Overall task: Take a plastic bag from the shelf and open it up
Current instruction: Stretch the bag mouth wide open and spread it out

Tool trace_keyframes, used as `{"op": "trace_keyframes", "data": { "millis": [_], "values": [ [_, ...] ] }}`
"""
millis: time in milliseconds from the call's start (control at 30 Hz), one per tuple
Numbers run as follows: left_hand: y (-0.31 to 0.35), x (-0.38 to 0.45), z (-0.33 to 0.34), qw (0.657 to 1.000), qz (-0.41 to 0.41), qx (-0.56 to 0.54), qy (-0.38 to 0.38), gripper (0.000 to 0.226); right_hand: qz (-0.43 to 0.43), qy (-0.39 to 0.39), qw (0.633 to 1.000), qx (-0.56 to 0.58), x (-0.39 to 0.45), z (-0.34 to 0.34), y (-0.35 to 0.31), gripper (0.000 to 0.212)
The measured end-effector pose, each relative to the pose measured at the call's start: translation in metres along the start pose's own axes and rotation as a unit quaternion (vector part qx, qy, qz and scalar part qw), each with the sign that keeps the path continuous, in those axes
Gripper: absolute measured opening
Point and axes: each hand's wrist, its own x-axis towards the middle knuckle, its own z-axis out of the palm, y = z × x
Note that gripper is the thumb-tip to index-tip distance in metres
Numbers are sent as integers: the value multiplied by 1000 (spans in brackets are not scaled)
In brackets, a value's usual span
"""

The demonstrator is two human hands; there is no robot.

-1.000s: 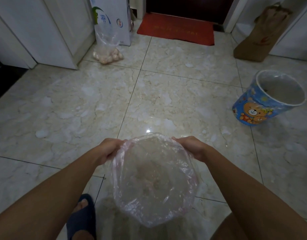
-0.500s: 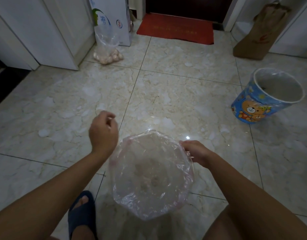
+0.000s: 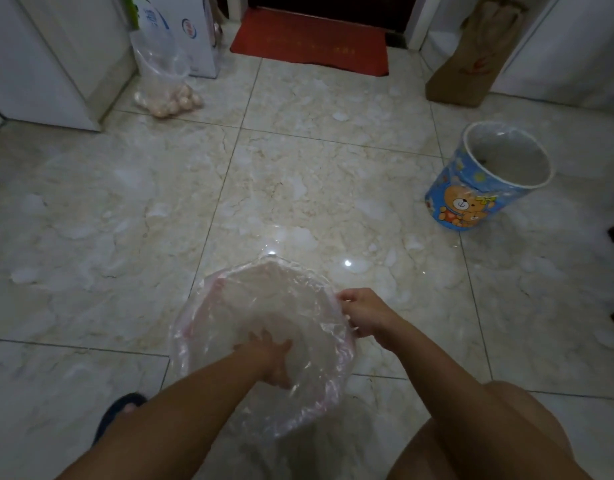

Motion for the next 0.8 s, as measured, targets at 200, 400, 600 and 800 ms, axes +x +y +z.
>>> {"op": "trace_keyframes", "data": {
  "millis": [200,400,600,800],
  "values": [
    [-20,47,16,1000,-20,12,-13,122,-23,57,998,14,6,8,11,13],
    [-24,56,26,999,-20,30,-9,122,8,74,997,16,14,10,11,14],
    [-9,-15,-46,981,110,158,21,62,-122,250,958,-63,-11,0,-14,41],
    [-51,-135,-76,871,221,156,411,16,-208,232,868,-388,-43,19,-34,79]
  ]
}}
